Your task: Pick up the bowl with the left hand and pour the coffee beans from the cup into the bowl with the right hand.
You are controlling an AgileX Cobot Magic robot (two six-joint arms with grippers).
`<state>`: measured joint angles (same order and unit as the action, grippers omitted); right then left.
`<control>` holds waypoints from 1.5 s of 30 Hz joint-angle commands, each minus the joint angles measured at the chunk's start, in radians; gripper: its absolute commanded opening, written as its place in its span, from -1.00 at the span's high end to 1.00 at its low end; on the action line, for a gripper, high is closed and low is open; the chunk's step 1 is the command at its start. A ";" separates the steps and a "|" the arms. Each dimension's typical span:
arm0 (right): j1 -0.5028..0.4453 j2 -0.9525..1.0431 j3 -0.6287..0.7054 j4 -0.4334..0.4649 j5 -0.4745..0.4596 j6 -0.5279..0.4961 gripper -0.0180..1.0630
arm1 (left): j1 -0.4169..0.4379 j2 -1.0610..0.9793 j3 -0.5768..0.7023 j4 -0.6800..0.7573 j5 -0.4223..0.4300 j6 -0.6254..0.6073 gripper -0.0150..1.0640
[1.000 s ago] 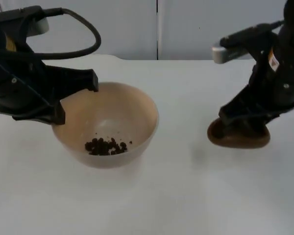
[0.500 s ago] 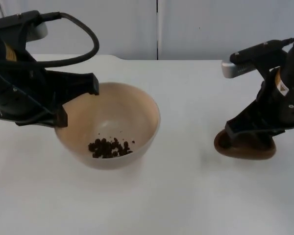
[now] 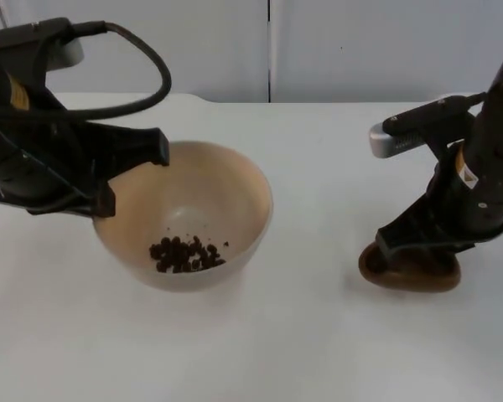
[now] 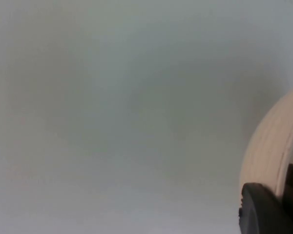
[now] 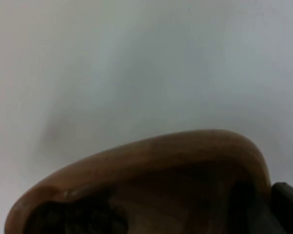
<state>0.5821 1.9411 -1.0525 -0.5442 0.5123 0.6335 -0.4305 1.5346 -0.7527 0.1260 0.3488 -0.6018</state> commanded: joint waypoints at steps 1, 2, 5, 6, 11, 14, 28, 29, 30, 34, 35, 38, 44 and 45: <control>-0.006 -0.003 0.003 -0.003 -0.016 0.005 0.97 | 0.002 0.019 0.002 0.007 -0.017 -0.006 0.98; -0.006 -0.003 0.003 -0.004 -0.016 0.005 0.97 | 0.002 0.037 0.002 0.006 -0.017 -0.006 0.98; -0.006 -0.003 0.003 -0.004 -0.016 0.005 0.97 | 0.002 0.080 0.002 0.002 -0.025 -0.016 0.98; -0.006 -0.003 0.003 -0.004 -0.016 0.005 0.97 | 0.002 0.097 0.002 -0.004 -0.031 -0.016 0.98; -0.006 -0.003 0.003 -0.009 -0.016 0.005 0.97 | 0.002 0.182 0.002 -0.012 -0.062 -0.016 0.98; -0.006 -0.003 0.003 -0.009 -0.016 0.005 0.97 | 0.002 0.214 0.002 -0.018 -0.071 -0.016 0.98; -0.006 -0.003 0.003 -0.064 0.016 0.005 0.97 | 0.002 0.256 0.002 -0.005 -0.073 -0.016 0.98; -0.006 -0.003 0.003 -0.064 0.016 0.005 0.97 | 0.002 0.256 0.002 -0.005 -0.073 -0.016 0.98; -0.006 -0.003 0.003 -0.064 0.014 0.005 0.97 | 0.002 0.256 0.002 -0.005 -0.069 -0.008 0.98; -0.006 0.017 0.003 -0.078 0.017 0.005 0.97 | 0.002 0.256 0.002 -0.005 -0.067 -0.005 0.98; -0.006 0.027 0.003 -0.078 0.014 0.007 0.97 | 0.002 0.256 0.002 -0.005 -0.070 -0.005 0.98; -0.006 0.030 0.003 -0.077 -0.003 0.035 0.97 | 0.002 0.256 0.002 -0.005 -0.071 -0.005 0.98; -0.006 0.030 0.003 -0.086 -0.005 0.035 0.97 | 0.002 0.256 0.002 -0.005 -0.062 -0.005 0.98; -0.006 0.030 0.003 -0.086 -0.005 0.031 0.97 | 0.002 0.256 0.002 -0.005 -0.064 -0.005 0.98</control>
<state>0.5821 1.9750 -1.0525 -0.6208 0.5178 0.6627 -0.4305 1.7799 -0.7527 0.1177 0.2657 -0.6091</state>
